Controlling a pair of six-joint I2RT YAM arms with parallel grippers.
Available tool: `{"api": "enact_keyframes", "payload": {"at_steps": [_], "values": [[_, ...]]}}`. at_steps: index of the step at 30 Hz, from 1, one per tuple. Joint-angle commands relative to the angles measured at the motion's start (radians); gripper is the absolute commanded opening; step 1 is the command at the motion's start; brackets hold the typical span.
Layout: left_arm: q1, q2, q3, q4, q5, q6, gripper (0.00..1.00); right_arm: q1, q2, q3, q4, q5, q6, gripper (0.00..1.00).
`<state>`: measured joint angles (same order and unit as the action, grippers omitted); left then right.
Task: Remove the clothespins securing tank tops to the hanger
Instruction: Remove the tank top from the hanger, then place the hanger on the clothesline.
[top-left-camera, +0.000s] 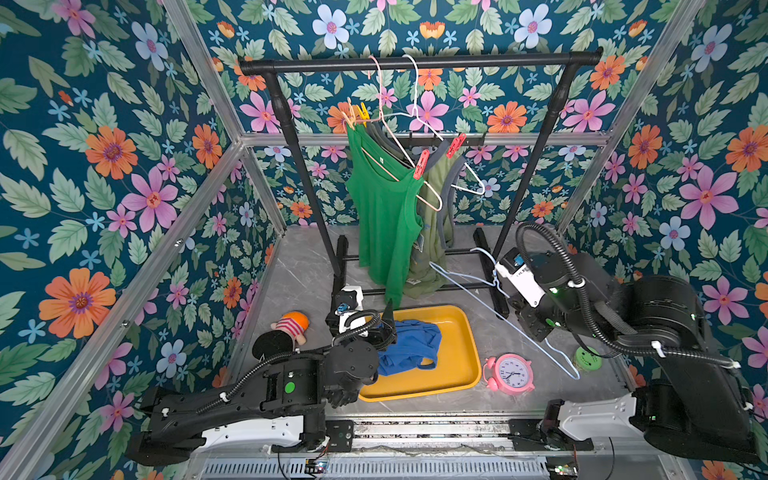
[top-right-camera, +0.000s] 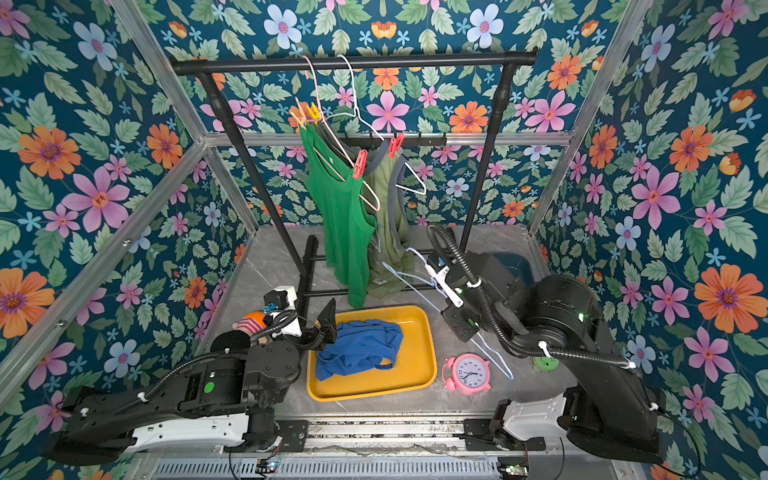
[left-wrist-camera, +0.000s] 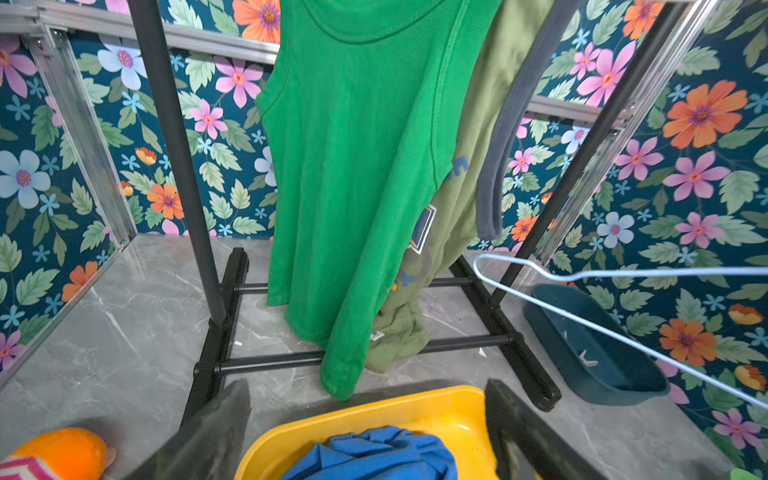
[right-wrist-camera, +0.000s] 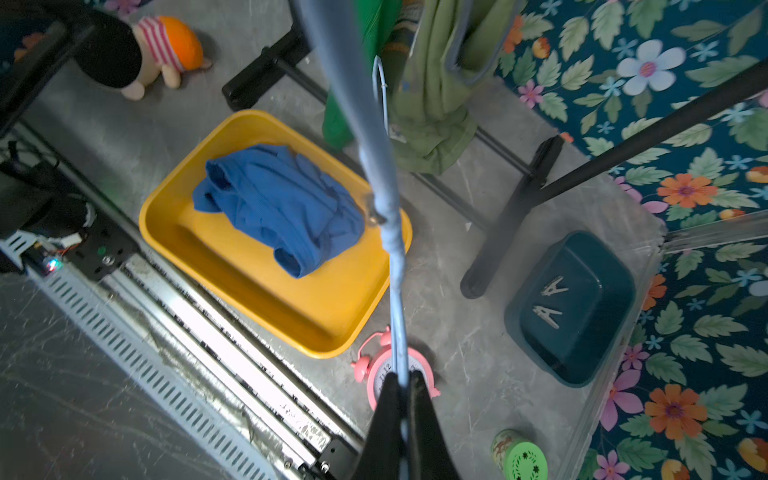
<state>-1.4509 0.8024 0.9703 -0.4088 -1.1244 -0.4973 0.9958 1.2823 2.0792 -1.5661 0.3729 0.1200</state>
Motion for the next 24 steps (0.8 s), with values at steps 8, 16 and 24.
{"api": "enact_keyframes", "payload": {"at_steps": [8,16,24], "values": [[0.000,0.046,0.100,0.098,0.048,0.192,0.90,-0.128,-0.010,0.068,-0.051,0.181,0.073,0.00],[0.001,0.047,0.094,0.124,0.078,0.213,0.90,-0.211,0.036,0.205,0.054,0.161,-0.002,0.00],[0.001,0.047,0.061,0.157,0.098,0.206,0.90,-0.375,0.237,0.530,0.155,0.022,-0.070,0.00]]}}
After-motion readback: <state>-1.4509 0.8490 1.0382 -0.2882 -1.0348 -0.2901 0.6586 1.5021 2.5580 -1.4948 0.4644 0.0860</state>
